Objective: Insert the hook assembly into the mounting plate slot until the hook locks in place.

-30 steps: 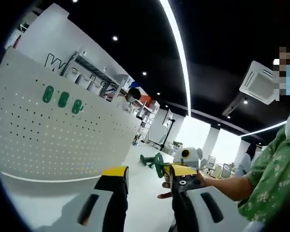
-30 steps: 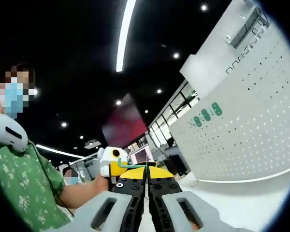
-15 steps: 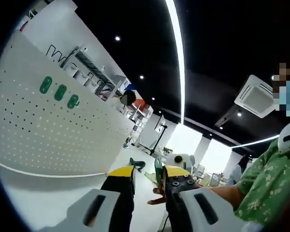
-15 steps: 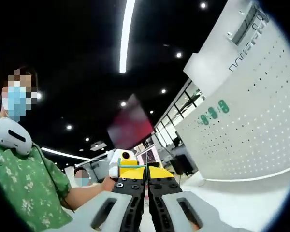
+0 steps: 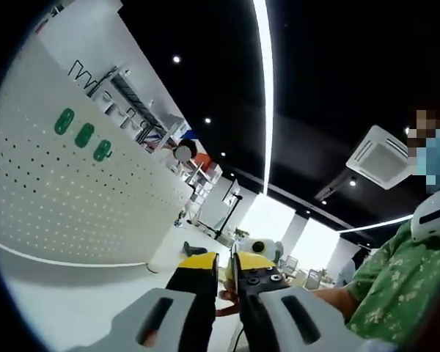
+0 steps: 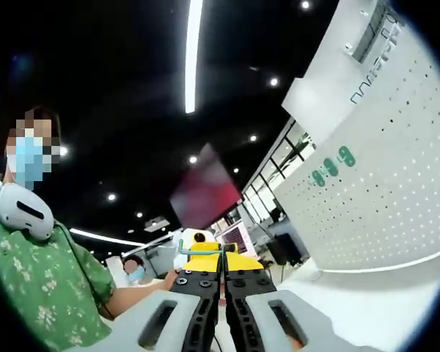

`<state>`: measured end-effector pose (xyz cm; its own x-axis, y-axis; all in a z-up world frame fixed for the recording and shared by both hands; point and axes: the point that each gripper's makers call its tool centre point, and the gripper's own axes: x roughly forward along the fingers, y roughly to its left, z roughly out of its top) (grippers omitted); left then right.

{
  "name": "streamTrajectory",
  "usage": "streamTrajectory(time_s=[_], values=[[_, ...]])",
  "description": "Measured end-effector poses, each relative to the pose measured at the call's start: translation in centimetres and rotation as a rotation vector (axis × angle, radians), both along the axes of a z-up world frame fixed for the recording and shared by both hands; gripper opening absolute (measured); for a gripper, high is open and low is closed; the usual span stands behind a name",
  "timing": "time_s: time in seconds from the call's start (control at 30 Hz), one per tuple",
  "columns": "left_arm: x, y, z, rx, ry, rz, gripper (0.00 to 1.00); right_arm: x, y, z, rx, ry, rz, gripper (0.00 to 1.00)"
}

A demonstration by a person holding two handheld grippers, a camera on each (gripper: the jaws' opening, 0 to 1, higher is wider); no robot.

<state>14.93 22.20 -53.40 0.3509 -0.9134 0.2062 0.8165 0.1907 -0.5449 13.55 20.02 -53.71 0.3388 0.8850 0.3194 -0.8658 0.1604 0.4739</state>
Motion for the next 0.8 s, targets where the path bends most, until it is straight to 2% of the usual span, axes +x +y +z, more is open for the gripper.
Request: streamTrajectory(time_s=[0.17, 0.8], values=[[-0.23, 0.02, 0.22, -0.024, 0.013, -0.025, 0.06, -0.16, 0.08, -0.01, 0.008, 0.005, 0.009, 0.00], [-0.61, -0.33, 0.45, -0.068, 0.042, -0.080, 0.03, -0.46, 0.27, 0.10, 0.049, 0.032, 0.043, 0.00]])
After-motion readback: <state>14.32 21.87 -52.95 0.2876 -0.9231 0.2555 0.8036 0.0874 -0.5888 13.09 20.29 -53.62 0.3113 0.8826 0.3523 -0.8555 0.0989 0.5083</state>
